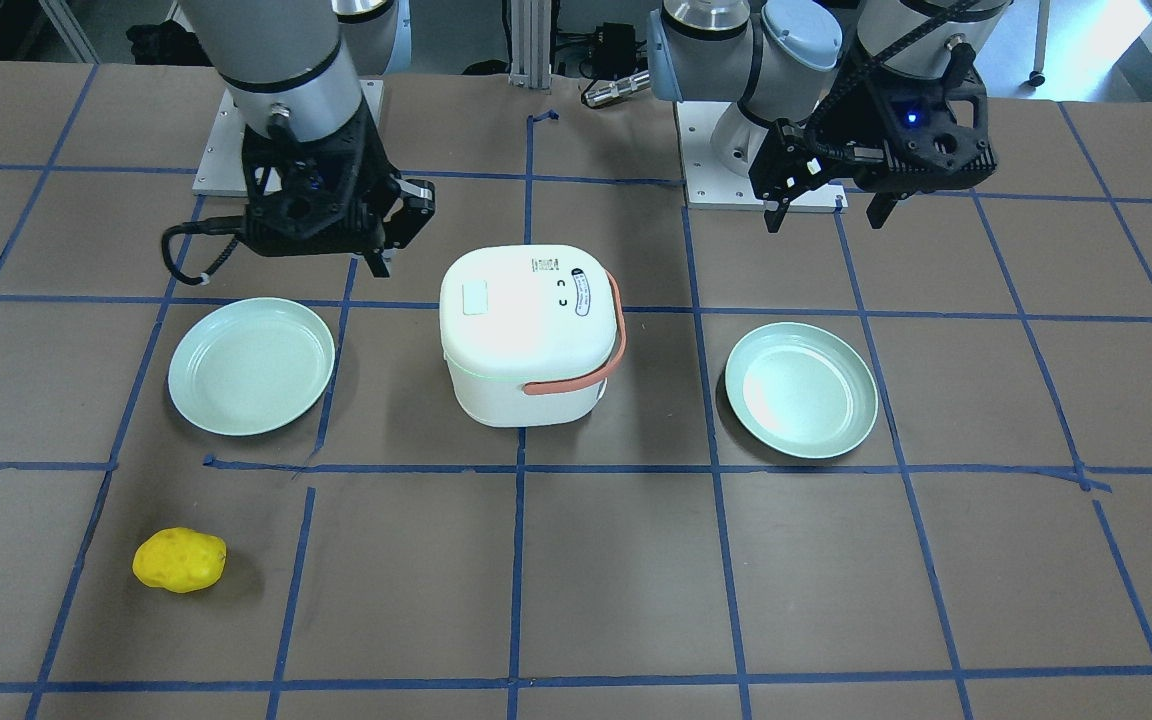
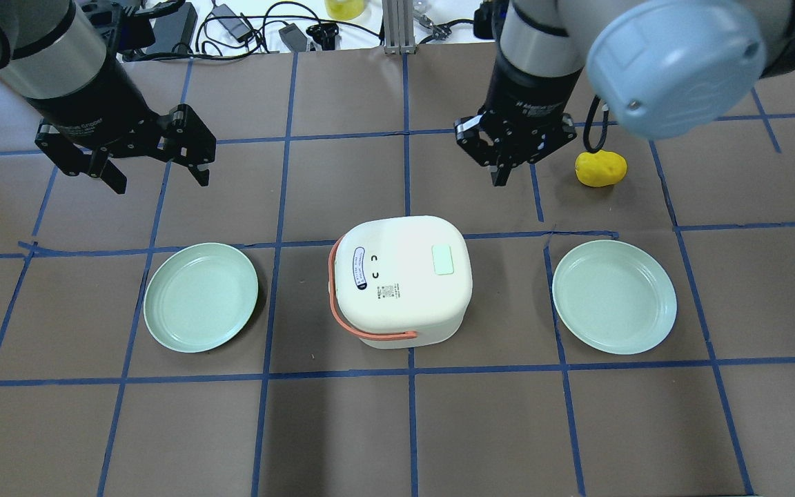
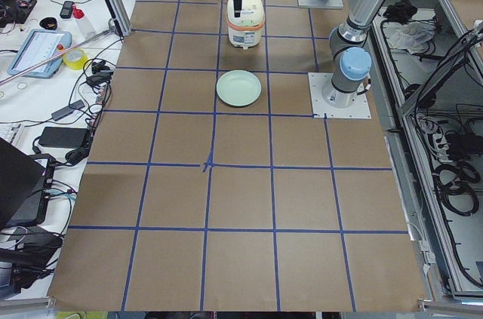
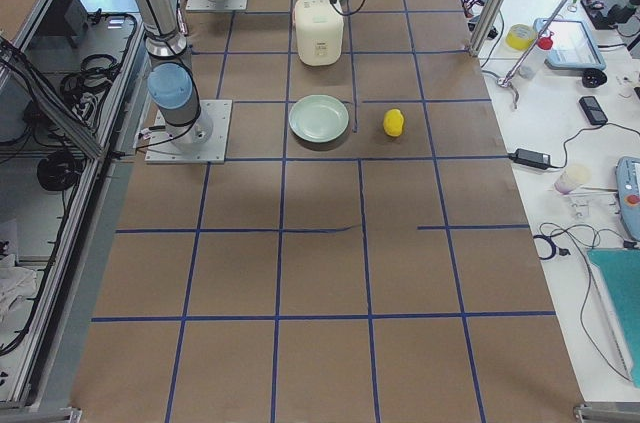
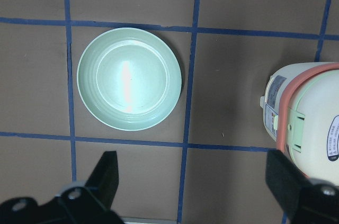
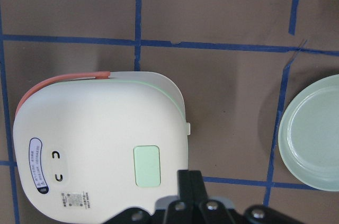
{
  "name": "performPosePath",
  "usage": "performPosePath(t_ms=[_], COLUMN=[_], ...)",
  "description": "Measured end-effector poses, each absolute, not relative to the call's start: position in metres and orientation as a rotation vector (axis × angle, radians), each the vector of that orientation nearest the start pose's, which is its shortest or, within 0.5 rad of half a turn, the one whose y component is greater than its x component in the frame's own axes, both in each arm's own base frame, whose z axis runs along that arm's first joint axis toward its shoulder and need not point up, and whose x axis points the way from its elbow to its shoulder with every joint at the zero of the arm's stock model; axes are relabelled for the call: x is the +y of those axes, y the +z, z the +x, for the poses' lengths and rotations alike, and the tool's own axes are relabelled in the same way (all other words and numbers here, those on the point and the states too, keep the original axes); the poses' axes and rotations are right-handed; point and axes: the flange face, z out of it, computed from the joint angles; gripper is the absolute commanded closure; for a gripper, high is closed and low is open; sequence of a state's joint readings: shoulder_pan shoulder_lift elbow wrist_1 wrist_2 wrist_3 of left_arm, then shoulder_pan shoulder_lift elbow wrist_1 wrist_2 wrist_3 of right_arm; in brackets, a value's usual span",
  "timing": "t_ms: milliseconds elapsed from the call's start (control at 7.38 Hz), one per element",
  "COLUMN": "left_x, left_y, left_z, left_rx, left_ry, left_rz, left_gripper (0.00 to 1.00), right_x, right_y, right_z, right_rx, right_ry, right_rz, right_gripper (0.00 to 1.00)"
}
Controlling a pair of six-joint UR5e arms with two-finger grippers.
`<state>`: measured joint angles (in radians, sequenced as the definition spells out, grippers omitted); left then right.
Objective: Press rice cooker button
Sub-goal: 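Move the right gripper down over the rice cooker's green lid button, then press down on the green lid button with the right gripper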
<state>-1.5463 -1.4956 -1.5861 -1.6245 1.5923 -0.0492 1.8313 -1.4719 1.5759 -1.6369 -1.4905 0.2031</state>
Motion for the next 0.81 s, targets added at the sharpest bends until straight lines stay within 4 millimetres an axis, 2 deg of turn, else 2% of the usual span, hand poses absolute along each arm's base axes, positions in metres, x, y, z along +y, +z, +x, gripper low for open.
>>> performPosePath(t_ms=[542, 814], left_x=[-0.463, -0.463], left_y=[0.511, 0.511], left_z=[-0.120, -0.120], left_rx=[3.118, 3.118], left_ry=[-0.010, -0.010], left_rz=[-0.116, -0.115], left_gripper=[0.00, 0.00], right_x=[-0.454, -0.448], right_y=[0.402, 0.382], right_z=[0.304, 0.308], right_rx=[3.087, 3.095], right_ry=[0.129, 0.138], right_rz=[-0.116, -0.133], right_gripper=[0.99, 0.99])
